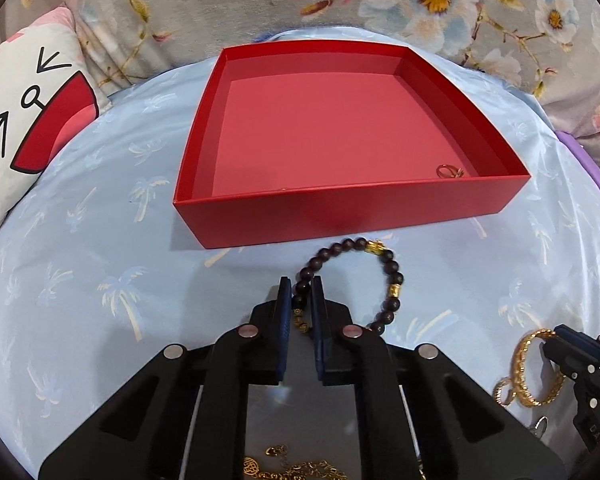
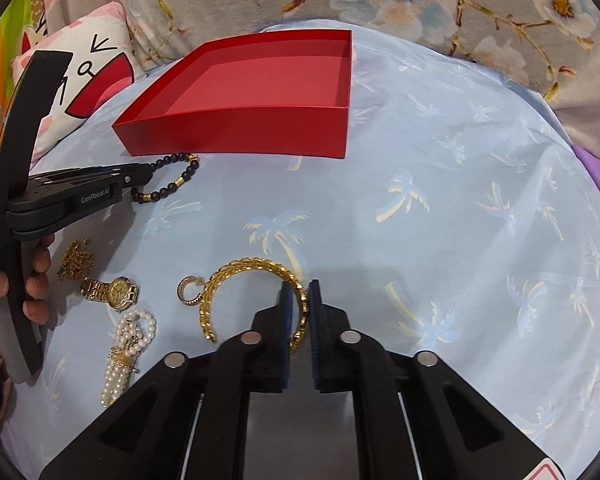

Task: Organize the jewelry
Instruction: 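Grasp the black bead bracelet with the left tool while the right tool grasps the gold chain bangle, then lower the bracelet and bangle into the red box and open both tools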

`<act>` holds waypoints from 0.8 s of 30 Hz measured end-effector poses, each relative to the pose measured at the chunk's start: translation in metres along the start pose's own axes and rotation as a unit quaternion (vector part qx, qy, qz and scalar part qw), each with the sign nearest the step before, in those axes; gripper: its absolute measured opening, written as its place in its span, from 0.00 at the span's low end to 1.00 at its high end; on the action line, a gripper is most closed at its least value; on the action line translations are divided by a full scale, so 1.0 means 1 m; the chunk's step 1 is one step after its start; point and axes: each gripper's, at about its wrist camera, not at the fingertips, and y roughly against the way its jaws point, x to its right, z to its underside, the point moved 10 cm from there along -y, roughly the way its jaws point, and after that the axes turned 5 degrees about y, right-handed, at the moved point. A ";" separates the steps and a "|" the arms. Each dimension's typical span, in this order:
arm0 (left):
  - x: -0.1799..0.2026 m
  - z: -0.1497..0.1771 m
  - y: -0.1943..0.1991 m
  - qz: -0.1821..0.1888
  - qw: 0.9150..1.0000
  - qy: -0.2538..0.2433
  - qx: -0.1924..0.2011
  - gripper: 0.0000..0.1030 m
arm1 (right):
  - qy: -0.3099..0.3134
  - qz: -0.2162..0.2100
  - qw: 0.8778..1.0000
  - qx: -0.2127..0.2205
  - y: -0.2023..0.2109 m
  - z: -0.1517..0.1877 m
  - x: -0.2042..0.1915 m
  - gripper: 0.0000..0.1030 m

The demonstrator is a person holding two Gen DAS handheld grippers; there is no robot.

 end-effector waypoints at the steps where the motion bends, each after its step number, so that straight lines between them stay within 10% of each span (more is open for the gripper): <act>1: 0.001 0.001 0.001 0.006 1.000 0.001 0.000 0.07 | 0.001 0.002 1.000 0.000 0.000 0.000 0.000 0.04; 24: 0.005 -0.045 0.112 0.063 0.993 -0.016 0.094 0.07 | -0.014 -0.030 0.998 0.051 0.043 -0.036 0.005 0.04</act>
